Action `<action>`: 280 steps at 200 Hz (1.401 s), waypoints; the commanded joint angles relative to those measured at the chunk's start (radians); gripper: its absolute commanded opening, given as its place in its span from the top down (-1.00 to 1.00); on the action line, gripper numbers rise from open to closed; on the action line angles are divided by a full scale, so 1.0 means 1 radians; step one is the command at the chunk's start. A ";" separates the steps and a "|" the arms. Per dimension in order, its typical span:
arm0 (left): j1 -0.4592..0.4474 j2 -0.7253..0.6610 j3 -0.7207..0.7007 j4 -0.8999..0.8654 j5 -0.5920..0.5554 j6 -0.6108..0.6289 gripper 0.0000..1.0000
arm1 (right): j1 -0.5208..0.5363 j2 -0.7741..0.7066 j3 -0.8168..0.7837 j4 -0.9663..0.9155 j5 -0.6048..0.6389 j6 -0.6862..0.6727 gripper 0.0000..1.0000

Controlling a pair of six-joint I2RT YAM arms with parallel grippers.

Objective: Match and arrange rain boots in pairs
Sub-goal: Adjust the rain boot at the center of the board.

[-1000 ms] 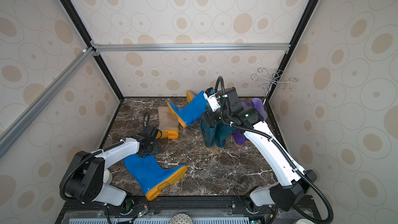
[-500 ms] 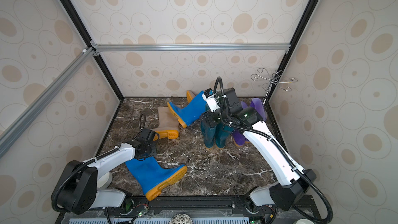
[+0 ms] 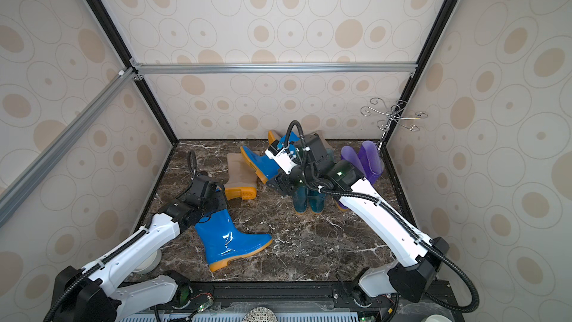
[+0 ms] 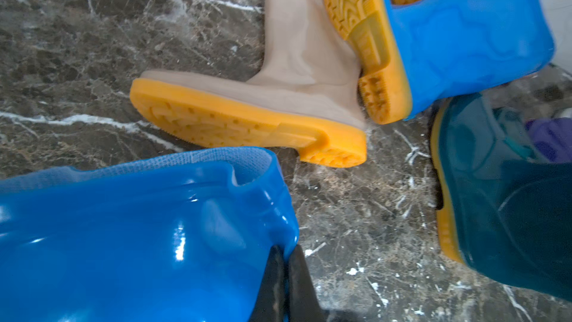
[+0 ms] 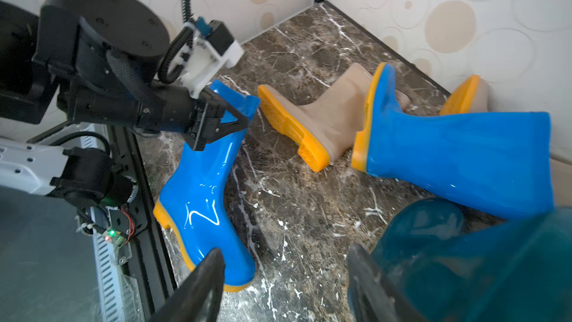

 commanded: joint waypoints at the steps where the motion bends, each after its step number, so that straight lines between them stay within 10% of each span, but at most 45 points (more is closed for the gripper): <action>1: -0.036 -0.021 0.089 0.060 -0.048 -0.062 1.00 | 0.037 0.025 -0.043 0.069 -0.048 -0.039 -0.26; 98: -0.088 -0.028 0.160 0.114 -0.080 -0.052 1.00 | 0.147 0.139 -0.549 0.922 -0.182 -0.054 -0.36; 167: -0.127 -0.036 0.155 0.131 -0.118 -0.024 1.00 | 0.147 0.430 -0.446 1.166 -0.224 0.044 -0.35; 198: -0.131 -0.052 0.151 0.137 -0.112 0.016 1.00 | 0.141 0.502 -0.383 1.190 -0.307 0.051 0.15; 225: -0.126 -0.093 0.204 0.050 -0.234 0.198 -0.47 | 0.134 0.518 -0.369 1.172 -0.396 0.005 0.88; 240: -0.110 -0.114 0.256 0.016 -0.252 0.364 -0.96 | 0.128 0.513 -0.363 1.127 -0.436 -0.038 1.00; 280: -0.044 -0.054 0.430 -0.194 -0.076 0.731 -1.00 | 0.114 0.487 -0.318 0.889 -0.474 -0.206 1.00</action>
